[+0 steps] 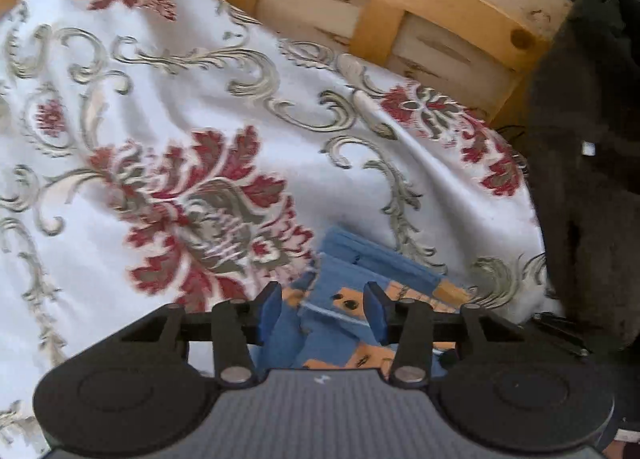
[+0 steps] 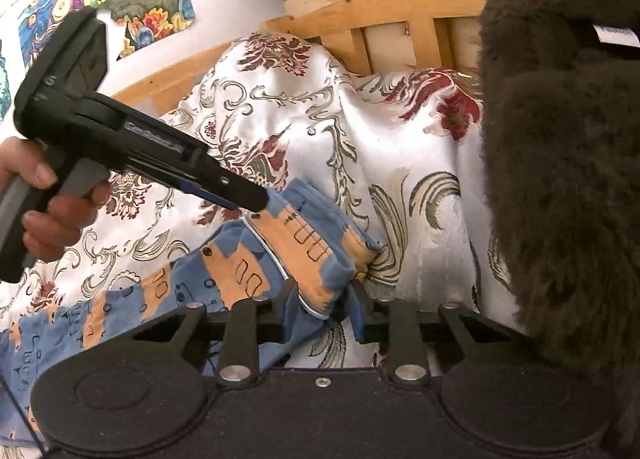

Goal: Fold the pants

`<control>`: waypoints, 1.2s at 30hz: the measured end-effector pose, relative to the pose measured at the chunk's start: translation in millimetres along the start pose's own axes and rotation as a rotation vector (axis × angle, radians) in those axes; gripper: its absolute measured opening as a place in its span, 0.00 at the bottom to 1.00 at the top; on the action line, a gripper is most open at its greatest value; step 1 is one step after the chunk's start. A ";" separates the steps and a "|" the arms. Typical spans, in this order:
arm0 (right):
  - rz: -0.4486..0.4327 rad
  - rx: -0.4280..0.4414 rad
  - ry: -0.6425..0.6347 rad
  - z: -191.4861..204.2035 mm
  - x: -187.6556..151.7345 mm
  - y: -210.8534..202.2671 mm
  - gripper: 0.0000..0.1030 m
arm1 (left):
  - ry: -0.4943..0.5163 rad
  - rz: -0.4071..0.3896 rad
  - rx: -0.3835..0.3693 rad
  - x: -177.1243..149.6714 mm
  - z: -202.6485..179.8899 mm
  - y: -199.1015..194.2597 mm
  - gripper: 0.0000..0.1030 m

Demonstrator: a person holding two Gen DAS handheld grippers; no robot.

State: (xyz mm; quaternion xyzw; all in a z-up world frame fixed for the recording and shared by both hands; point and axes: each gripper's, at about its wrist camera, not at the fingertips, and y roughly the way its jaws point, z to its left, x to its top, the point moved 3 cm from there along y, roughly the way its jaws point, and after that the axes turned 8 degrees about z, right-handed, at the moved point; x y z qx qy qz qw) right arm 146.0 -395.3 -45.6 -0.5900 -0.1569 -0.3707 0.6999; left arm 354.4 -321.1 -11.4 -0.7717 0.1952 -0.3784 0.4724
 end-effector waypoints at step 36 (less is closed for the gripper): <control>-0.055 -0.166 -0.170 7.6 0.4 8.2 0.14 | 0.057 -0.125 0.137 15.2 -20.6 30.6 0.04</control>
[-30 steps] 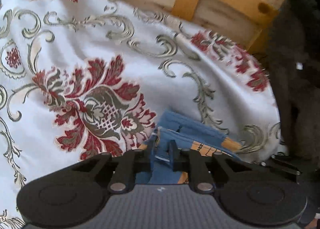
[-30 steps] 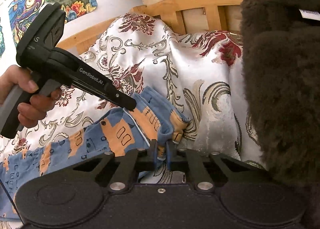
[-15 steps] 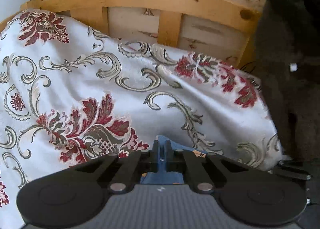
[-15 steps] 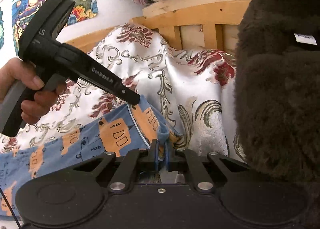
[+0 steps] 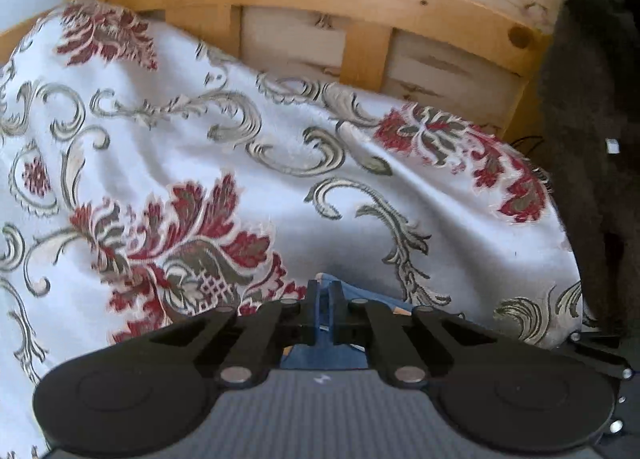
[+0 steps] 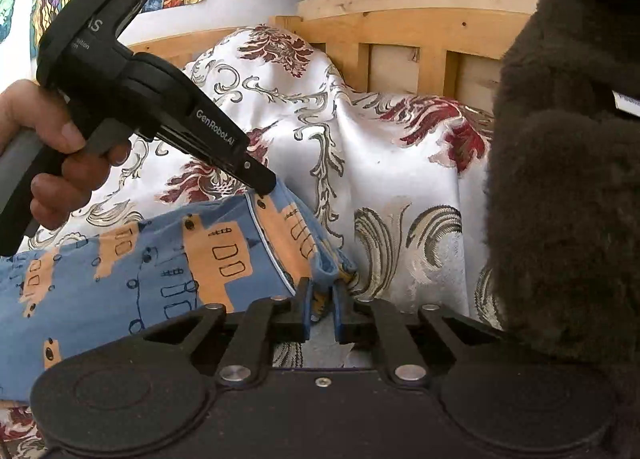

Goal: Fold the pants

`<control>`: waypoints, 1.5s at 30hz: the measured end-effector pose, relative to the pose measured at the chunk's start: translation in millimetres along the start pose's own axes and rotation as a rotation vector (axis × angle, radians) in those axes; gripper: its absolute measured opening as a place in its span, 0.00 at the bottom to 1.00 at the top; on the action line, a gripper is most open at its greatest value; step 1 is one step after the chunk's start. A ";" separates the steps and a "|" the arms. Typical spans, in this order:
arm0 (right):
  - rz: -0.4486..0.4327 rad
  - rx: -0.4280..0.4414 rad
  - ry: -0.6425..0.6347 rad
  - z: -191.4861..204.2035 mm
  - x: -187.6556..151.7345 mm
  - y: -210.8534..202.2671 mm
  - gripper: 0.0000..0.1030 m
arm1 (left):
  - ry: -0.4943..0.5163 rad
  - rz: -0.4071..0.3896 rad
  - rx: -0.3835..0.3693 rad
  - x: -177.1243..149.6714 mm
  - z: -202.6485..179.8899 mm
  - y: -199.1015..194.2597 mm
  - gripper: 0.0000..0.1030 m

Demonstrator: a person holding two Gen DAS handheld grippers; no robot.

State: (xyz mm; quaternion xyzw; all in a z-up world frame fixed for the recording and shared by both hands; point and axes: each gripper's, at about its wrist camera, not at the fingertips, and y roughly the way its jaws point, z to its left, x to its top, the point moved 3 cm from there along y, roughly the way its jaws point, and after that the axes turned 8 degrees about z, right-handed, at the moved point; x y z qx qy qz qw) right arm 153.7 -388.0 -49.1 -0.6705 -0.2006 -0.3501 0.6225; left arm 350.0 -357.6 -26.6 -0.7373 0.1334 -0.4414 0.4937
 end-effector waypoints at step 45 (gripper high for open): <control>-0.087 0.202 -0.230 41.4 3.4 -29.1 0.73 | -0.373 -0.127 0.218 -176.1 72.0 -129.5 0.71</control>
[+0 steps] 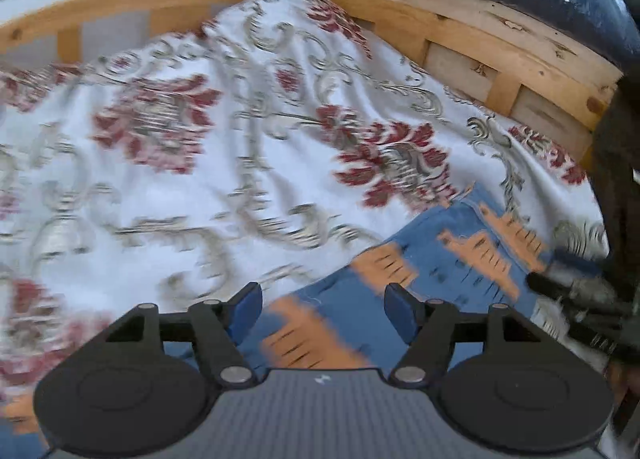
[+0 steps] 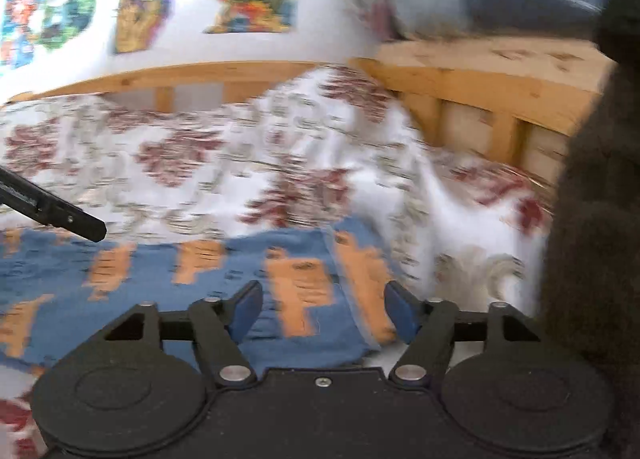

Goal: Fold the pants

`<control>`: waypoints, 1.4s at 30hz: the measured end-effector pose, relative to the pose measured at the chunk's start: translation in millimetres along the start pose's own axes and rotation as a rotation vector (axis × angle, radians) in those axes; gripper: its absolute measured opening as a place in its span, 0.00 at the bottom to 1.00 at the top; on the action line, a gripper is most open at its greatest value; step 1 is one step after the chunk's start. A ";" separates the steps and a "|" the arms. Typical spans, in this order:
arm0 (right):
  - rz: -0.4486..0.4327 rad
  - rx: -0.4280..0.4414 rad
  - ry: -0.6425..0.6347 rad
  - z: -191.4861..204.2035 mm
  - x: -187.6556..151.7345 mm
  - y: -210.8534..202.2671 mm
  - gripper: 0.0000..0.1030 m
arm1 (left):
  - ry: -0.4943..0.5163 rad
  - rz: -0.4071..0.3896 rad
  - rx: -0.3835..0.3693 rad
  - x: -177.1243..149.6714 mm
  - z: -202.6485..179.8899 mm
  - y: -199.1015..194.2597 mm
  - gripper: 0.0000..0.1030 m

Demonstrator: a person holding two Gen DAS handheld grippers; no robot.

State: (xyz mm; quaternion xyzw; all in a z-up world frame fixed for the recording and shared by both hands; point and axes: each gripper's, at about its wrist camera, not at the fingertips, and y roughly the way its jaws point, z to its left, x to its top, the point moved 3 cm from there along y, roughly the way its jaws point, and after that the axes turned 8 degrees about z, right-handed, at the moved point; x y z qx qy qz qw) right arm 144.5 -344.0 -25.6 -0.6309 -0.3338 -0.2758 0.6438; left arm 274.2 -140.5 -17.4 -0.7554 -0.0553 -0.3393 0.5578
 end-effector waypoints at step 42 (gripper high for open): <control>0.085 0.628 -0.795 191.2 41.1 56.9 0.03 | -0.031 0.147 -0.167 -58.9 163.0 -88.3 0.26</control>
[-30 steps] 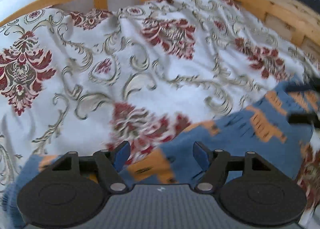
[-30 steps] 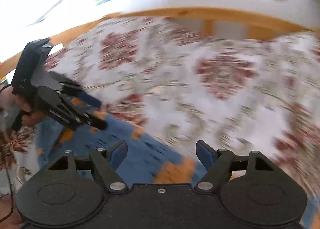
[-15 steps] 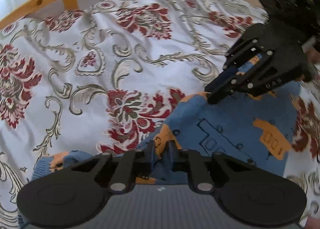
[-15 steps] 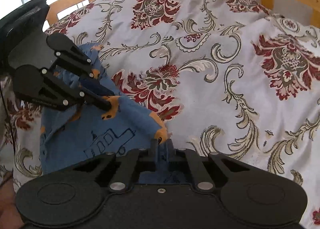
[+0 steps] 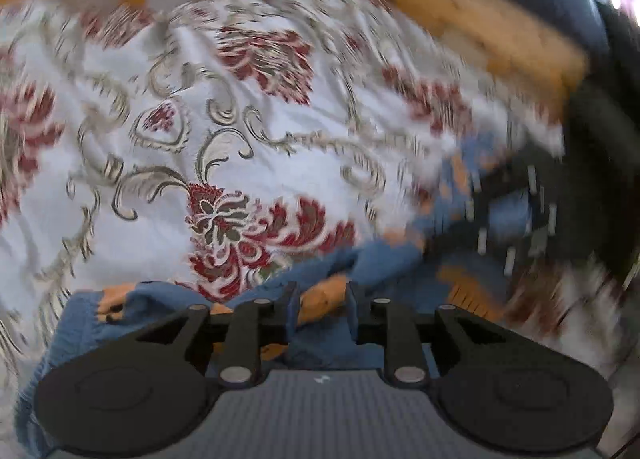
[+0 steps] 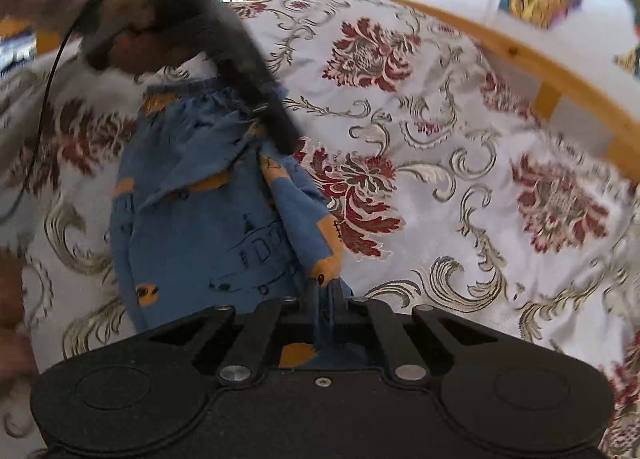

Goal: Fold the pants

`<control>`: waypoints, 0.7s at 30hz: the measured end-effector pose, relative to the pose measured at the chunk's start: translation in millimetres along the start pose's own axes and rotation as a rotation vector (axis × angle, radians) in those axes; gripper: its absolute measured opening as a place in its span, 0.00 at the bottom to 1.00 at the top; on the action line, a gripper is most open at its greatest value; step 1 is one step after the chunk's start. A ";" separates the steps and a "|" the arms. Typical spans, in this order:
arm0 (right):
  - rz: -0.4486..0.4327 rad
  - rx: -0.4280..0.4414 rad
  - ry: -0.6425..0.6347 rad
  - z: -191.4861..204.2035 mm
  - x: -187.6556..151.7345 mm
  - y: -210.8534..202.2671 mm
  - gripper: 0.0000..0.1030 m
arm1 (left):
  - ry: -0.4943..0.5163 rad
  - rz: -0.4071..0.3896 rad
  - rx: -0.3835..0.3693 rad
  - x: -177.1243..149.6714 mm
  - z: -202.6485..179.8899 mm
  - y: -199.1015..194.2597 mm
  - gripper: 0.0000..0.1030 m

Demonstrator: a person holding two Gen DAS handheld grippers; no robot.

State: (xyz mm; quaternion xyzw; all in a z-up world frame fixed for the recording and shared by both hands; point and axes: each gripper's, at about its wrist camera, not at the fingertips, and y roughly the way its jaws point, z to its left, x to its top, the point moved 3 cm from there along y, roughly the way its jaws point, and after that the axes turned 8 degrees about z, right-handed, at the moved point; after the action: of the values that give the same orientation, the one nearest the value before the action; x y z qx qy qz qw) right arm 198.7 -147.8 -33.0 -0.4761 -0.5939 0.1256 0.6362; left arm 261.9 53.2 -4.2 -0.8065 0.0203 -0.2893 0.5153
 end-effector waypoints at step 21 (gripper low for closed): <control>-0.050 -0.112 -0.115 22.4 -13.8 2.7 0.04 | -0.148 0.465 0.237 42.7 -10.5 79.2 0.02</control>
State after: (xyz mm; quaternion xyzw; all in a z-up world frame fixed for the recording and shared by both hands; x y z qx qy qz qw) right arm 176.6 -146.1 -47.4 -0.4880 -0.6473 0.1033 0.5763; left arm 313.3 -6.6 -48.7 -0.7330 0.1332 -0.1037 0.6589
